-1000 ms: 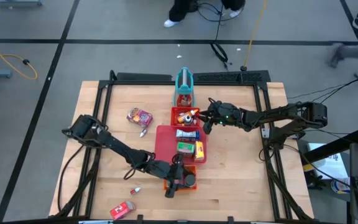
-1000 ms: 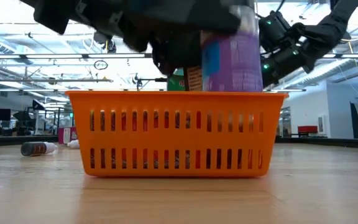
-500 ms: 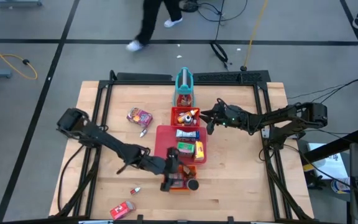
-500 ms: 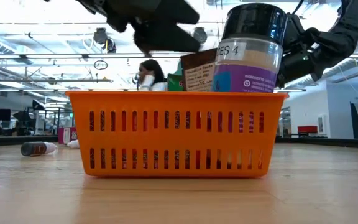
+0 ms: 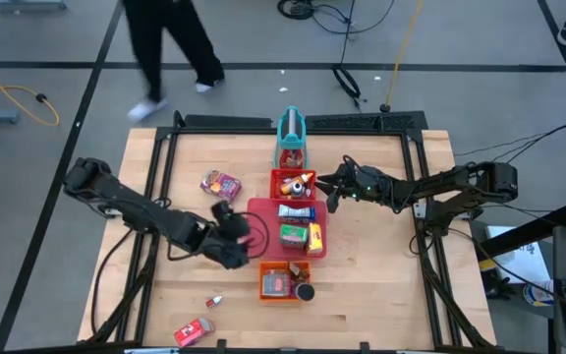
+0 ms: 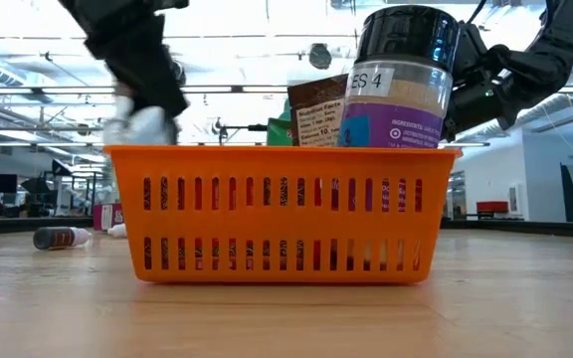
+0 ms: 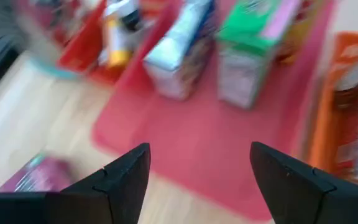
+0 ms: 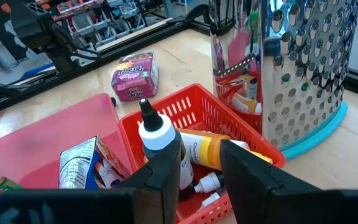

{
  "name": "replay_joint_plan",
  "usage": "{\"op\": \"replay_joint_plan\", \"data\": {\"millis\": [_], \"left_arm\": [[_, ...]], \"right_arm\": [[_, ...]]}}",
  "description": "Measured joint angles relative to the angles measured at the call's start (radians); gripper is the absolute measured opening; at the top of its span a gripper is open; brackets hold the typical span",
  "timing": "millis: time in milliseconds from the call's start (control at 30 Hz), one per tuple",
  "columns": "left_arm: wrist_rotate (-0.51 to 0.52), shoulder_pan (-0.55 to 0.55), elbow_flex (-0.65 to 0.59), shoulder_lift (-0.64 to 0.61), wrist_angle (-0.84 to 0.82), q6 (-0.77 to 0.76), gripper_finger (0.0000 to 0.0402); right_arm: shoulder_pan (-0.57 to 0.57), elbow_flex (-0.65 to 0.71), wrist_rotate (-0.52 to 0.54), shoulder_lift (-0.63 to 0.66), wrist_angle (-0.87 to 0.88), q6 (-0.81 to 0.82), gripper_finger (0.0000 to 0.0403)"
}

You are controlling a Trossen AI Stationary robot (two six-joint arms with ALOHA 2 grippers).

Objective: Pick & Place Kitchen Items
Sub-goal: Put the small black food coloring bottle into the red bin

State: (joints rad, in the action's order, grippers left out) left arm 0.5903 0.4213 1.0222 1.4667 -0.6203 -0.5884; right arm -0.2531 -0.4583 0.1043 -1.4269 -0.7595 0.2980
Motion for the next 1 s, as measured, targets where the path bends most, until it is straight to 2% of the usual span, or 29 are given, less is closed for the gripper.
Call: {"op": "replay_joint_plan", "data": {"millis": [100,200,367,567,733,1000], "left_arm": [[0.051,0.002,-0.002,-0.013,-0.14,-0.108,0.0271],[0.089,0.006,-0.02,-0.014,-0.202,-0.187,0.0271],[0.091,-0.002,-0.103,-0.022,-0.191,-0.243,0.0271],[0.091,-0.028,-0.223,-0.098,-0.178,-0.346,0.0271],[0.081,-0.054,-0.347,-0.163,-0.082,-0.383,0.0271],[0.009,-0.117,-0.526,-0.187,0.202,-0.386,0.0271]], "right_arm": [[0.0,0.0,0.0,0.0,-0.004,0.0,0.0105],[0.0,0.0,-0.001,0.0,-0.007,0.0,0.0105],[0.0,0.0,-0.001,0.0,-0.008,0.004,0.0105],[0.0,0.0,-0.001,0.0,-0.011,0.004,0.0105],[0.0,0.0,-0.001,0.0,-0.022,0.004,0.0105],[0.0,0.0,-0.001,0.0,-0.022,0.004,0.0105]]}}
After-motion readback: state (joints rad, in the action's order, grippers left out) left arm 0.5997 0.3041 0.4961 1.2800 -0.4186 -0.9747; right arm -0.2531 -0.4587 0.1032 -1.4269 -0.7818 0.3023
